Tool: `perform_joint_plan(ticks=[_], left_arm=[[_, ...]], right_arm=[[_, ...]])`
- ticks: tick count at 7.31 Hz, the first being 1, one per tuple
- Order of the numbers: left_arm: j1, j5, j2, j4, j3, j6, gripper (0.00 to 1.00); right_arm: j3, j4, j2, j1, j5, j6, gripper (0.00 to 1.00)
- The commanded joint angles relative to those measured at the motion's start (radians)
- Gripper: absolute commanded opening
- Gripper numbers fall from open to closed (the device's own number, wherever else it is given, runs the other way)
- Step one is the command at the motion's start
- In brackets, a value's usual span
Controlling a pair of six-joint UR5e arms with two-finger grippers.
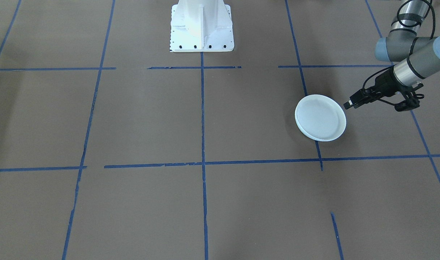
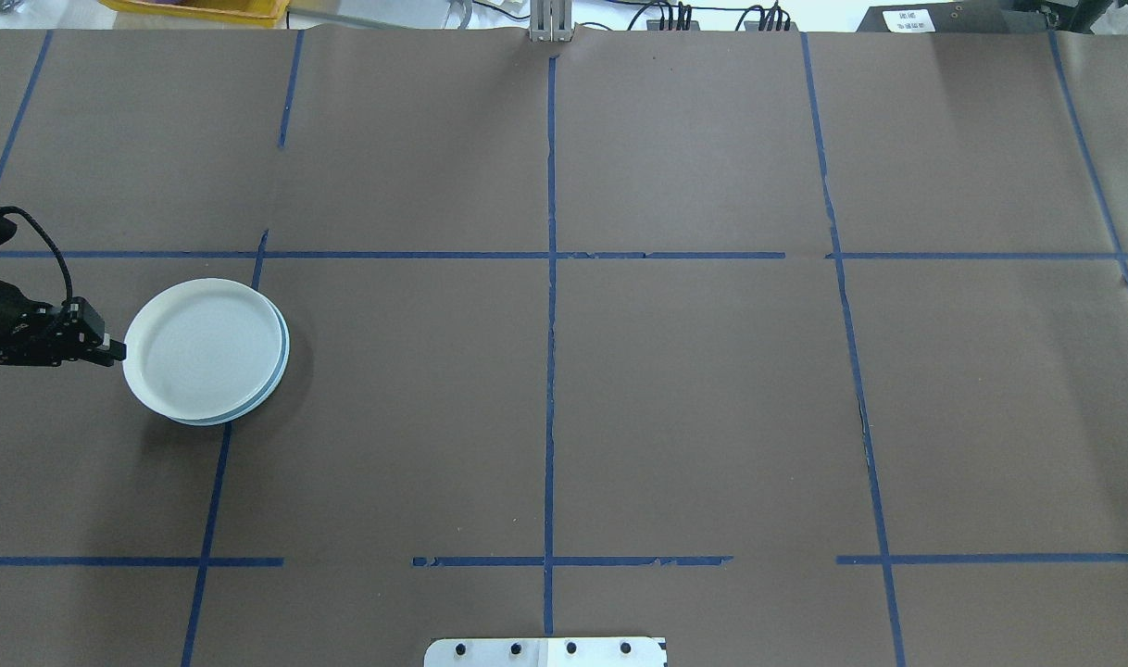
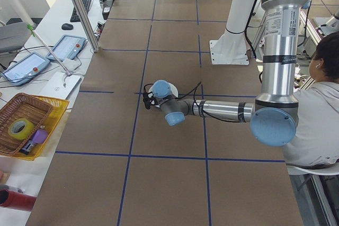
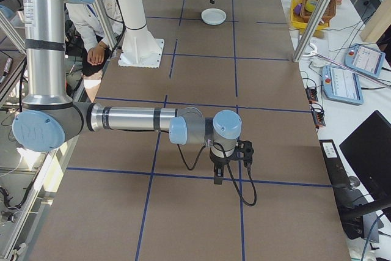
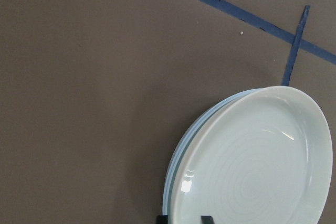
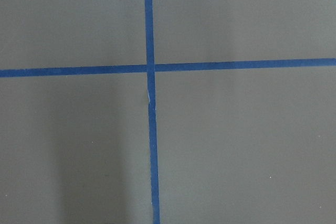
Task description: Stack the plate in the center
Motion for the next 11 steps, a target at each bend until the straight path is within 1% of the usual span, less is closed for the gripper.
perform_joint_plan(ticks=[1, 2, 3, 4, 5, 7, 8, 9, 11], left_arm=[[-0.005, -0.009, 0.025, 0.004, -0.021, 0.003, 1.00], [-0.027, -0.027, 0.053, 0.005, -0.022, 0.013, 1.00], [-0.057, -0.029, 0.061, 0.008, -0.019, 0.062, 1.00], [-0.083, -0.029, 0.092, 0.039, -0.018, 0.137, 1.00], [-0.132, -0.018, 0.096, 0.142, -0.022, 0.273, 1.00], [-0.253, -0.013, 0.096, 0.326, -0.024, 0.587, 1.00], [-0.313, -0.013, 0.094, 0.450, -0.036, 0.742, 1.00], [-0.385, -0.013, 0.093, 0.593, -0.068, 0.929, 1.00], [-0.537, -0.013, 0.090, 0.851, -0.135, 1.221, 1.00]], right_arm=[[0.000, 0.000, 0.000, 0.000, 0.000, 0.000, 1.00], [0.000, 0.000, 0.000, 0.000, -0.001, 0.000, 1.00], [0.002, 0.000, 0.000, 0.000, 0.001, 0.000, 1.00], [0.000, 0.000, 0.000, 0.000, 0.000, 0.000, 1.00], [0.000, 0.000, 0.000, 0.000, 0.001, 0.000, 1.00], [0.000, 0.000, 0.000, 0.000, 0.000, 0.000, 1.00], [0.000, 0.000, 0.000, 0.000, 0.001, 0.000, 1.00], [0.000, 0.000, 0.000, 0.002, 0.000, 0.000, 1.00], [0.000, 0.000, 0.000, 0.002, 0.000, 0.000, 1.00]])
